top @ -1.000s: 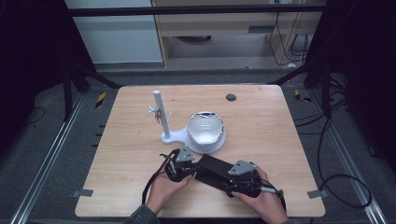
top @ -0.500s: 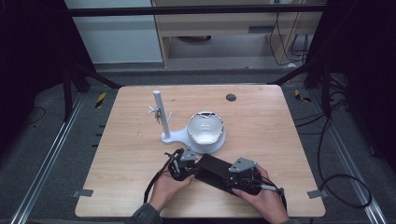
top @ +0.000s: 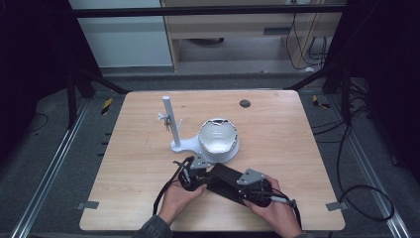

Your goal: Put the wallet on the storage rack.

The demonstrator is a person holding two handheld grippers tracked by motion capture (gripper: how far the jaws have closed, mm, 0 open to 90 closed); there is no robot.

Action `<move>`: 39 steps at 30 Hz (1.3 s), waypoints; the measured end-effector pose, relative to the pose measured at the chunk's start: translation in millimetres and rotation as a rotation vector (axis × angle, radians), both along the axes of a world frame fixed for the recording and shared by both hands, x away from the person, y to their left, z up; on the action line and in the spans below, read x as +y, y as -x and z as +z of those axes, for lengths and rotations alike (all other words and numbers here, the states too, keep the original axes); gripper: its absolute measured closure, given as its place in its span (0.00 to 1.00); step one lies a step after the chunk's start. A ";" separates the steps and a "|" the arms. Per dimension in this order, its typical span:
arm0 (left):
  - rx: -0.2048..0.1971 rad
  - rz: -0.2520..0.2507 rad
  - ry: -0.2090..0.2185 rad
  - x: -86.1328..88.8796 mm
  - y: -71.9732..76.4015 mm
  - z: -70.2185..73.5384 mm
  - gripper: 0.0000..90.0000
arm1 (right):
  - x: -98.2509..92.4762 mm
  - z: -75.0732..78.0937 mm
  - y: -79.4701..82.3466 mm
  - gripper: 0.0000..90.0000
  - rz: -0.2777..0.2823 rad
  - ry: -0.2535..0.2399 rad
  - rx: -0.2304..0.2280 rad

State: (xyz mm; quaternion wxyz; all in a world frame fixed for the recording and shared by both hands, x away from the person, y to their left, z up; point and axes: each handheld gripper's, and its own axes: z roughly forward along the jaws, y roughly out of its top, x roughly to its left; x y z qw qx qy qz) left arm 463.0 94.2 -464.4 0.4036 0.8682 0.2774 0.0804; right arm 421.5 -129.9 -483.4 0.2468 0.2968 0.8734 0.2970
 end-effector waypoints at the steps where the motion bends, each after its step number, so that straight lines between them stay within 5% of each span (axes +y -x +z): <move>1: -0.005 -0.003 -0.002 0.0 0.0 0.5 0.91 | -0.2 0.2 0.2 0.58 0.008 0.002 -0.009; 8: -0.040 0.044 -0.011 1.8 2.0 6.2 0.71 | -0.9 3.9 4.5 0.83 0.039 0.034 -0.092; 13: -0.063 0.065 -0.003 5.2 2.8 8.0 0.50 | -3.9 7.4 6.2 0.91 0.056 0.046 -0.131; 17: -0.045 0.021 -0.010 5.2 3.1 5.5 0.27 | -8.6 11.5 7.0 0.93 0.065 0.034 -0.160; 20: -0.034 -0.015 -0.018 3.3 3.4 2.6 0.19 | -14.1 15.5 7.5 0.93 0.066 0.012 -0.176; 27: -0.023 0.004 -0.042 0.2 -3.2 4.7 0.16 | -30.9 25.9 9.5 0.94 0.054 -0.075 -0.204; 31: -0.011 0.000 -0.022 -1.2 -6.8 10.1 0.16 | -38.8 31.5 10.7 0.94 0.047 -0.128 -0.221; 39: 0.007 -0.032 -0.026 -5.7 -11.8 15.8 0.16 | -43.1 36.9 14.6 0.94 0.057 -0.182 -0.259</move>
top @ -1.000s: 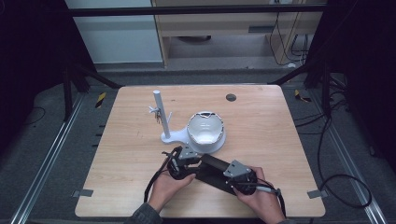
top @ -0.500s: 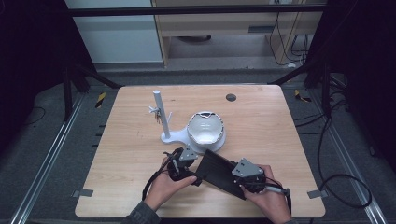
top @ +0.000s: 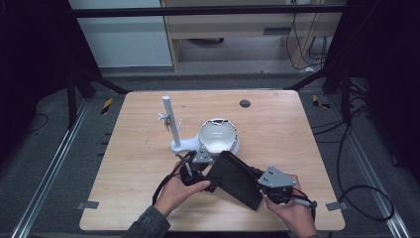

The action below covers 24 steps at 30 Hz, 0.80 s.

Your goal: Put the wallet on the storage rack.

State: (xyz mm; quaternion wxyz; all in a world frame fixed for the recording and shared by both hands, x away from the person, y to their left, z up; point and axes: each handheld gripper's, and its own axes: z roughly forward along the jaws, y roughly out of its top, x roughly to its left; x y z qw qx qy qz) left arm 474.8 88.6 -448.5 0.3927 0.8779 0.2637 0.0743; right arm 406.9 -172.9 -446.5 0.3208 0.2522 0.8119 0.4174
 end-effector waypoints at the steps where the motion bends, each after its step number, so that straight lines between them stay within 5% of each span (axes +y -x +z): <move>1: 0.003 -0.003 -0.001 -0.2 -1.5 0.2 0.16 | -0.2 0.4 0.3 0.94 0.001 -0.006 -0.001; 8: 0.074 -0.074 -0.006 -5.6 -10.8 2.1 0.25 | -1.7 4.7 2.8 0.94 0.014 -0.046 -0.034; 15: 0.132 -0.084 0.067 -2.4 -11.9 28.2 0.65 | -6.6 4.9 6.2 0.93 0.061 -0.070 -0.035; 18: 0.132 -0.090 0.105 -0.5 -10.0 37.5 0.80 | -9.0 2.5 6.5 0.89 0.080 -0.074 -0.008; 24: 0.092 -0.080 0.063 -4.3 -2.9 61.5 0.88 | -7.7 -6.0 8.4 0.66 0.113 -0.081 0.050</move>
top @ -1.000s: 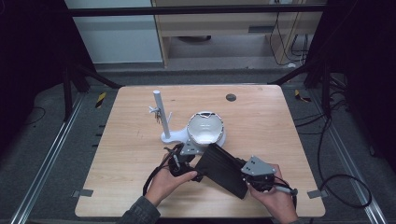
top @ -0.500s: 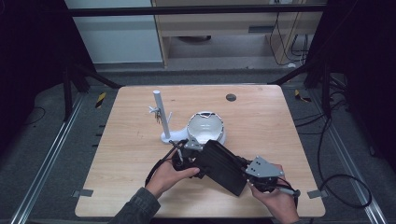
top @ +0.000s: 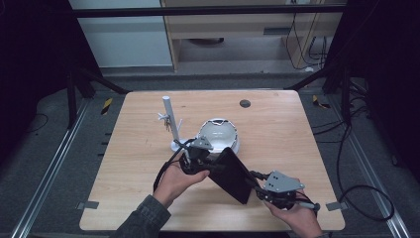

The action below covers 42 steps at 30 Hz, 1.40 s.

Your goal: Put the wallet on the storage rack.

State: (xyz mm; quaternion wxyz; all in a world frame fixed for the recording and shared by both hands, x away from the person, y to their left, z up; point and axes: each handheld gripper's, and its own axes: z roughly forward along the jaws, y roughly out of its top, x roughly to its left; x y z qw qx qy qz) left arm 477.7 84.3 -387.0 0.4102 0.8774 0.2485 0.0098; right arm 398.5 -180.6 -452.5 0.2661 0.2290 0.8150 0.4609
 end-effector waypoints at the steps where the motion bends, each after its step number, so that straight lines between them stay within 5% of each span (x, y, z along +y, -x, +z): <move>1: -0.014 -0.006 -0.013 -1.4 0.9 7.1 0.89 | 3.0 -3.7 -0.6 0.52 0.012 0.015 0.039; 2: -0.014 -0.006 -0.013 -1.4 0.9 7.1 0.89 | 3.0 -3.7 -0.6 0.52 0.012 0.015 0.039; 5: -0.049 -0.004 -0.054 -5.3 2.6 25.3 0.89 | 4.8 -13.9 -1.5 0.28 0.022 0.029 0.116; 9: -0.083 0.005 -0.094 -4.8 2.3 42.1 0.89 | 0.2 -22.7 -2.3 0.18 0.027 0.039 0.156; 14: -0.095 0.032 -0.087 2.6 2.2 57.9 0.90 | -15.3 -25.9 -9.1 0.16 -0.034 0.009 0.191; 27: -0.129 0.046 -0.096 4.6 2.4 88.3 0.90 | -47.7 -36.4 -33.2 0.10 -0.331 -0.050 0.311; 42: -0.164 0.073 -0.042 -12.6 -14.1 109.4 0.90 | -55.4 -53.8 -47.3 0.07 -0.425 -0.031 0.413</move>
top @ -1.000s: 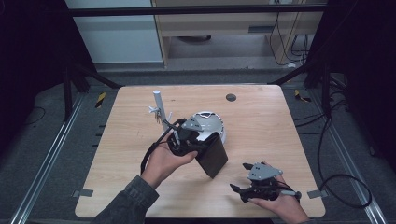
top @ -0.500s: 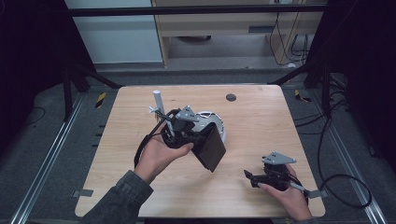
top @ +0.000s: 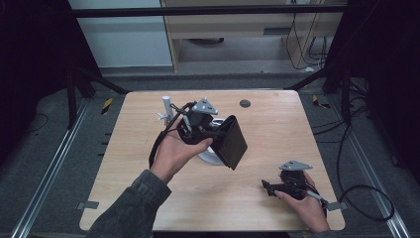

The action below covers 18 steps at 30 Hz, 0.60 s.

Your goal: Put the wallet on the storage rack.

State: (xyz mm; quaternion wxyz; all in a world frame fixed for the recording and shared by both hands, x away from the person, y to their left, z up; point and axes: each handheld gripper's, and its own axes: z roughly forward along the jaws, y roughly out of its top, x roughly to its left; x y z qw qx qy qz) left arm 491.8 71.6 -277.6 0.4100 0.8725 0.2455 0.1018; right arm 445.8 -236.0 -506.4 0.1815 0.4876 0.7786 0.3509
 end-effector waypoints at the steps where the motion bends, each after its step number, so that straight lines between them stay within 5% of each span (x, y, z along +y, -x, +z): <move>1: 0.000 0.000 0.000 0.0 0.0 0.0 0.90 | -0.5 -1.0 -0.6 0.07 -0.003 0.004 0.005; 6: -0.011 0.006 -0.017 -4.5 -6.2 2.0 0.90 | 0.1 -2.5 -0.6 0.06 0.000 0.014 0.000; 18: -0.051 0.095 0.037 9.8 -18.2 11.6 0.90 | 4.1 -6.3 0.9 0.03 0.006 0.051 -0.030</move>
